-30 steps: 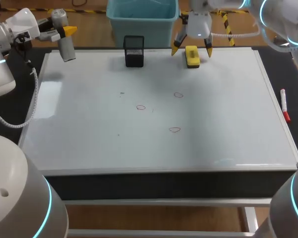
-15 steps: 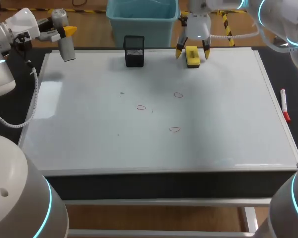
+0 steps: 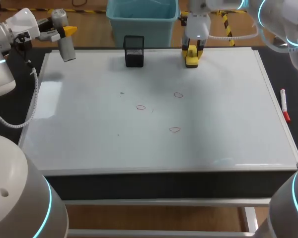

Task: Pick up the inspection probe, press it on each red-marked spot on the whiteboard one by one, put down the probe, pick up the eraser, and wipe off all the red marks.

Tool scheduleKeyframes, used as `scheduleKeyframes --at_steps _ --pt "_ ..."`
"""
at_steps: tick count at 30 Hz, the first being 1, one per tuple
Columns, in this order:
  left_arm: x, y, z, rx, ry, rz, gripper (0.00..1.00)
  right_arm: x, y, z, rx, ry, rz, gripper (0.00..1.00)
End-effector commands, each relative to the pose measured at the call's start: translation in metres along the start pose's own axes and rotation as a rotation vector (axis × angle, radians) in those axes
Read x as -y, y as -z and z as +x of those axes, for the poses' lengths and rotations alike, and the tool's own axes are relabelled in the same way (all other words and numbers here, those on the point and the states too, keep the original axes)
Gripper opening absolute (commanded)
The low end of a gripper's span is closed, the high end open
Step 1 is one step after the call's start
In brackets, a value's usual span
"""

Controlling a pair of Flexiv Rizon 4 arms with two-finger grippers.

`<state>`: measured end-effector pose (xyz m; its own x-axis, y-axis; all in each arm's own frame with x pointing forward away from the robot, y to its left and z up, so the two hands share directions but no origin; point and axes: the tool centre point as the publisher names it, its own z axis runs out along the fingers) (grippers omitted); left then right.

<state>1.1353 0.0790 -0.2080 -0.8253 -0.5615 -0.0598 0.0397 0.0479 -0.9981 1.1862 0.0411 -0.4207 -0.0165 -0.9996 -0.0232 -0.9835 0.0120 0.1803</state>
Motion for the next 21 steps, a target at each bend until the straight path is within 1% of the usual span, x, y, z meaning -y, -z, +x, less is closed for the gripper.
scheduleKeyframes --at_steps 1,8,15,21 --pt "0.001 0.0 0.0 0.001 -0.001 0.001 0.0 -0.01 0.01 0.002 0.001 -0.002 0.018 0.0" --pt "0.001 0.0 0.0 0.001 -0.001 0.001 0.0 -0.031 0.021 0.016 0.022 -0.015 0.043 0.0" --pt "0.001 0.0 0.0 0.001 -0.001 0.001 0.0 -0.059 0.03 0.041 0.042 -0.051 0.065 0.0" --pt "0.001 0.0 0.0 0.001 -0.001 0.001 0.0 -0.082 0.032 0.068 0.038 -0.108 0.084 0.0"
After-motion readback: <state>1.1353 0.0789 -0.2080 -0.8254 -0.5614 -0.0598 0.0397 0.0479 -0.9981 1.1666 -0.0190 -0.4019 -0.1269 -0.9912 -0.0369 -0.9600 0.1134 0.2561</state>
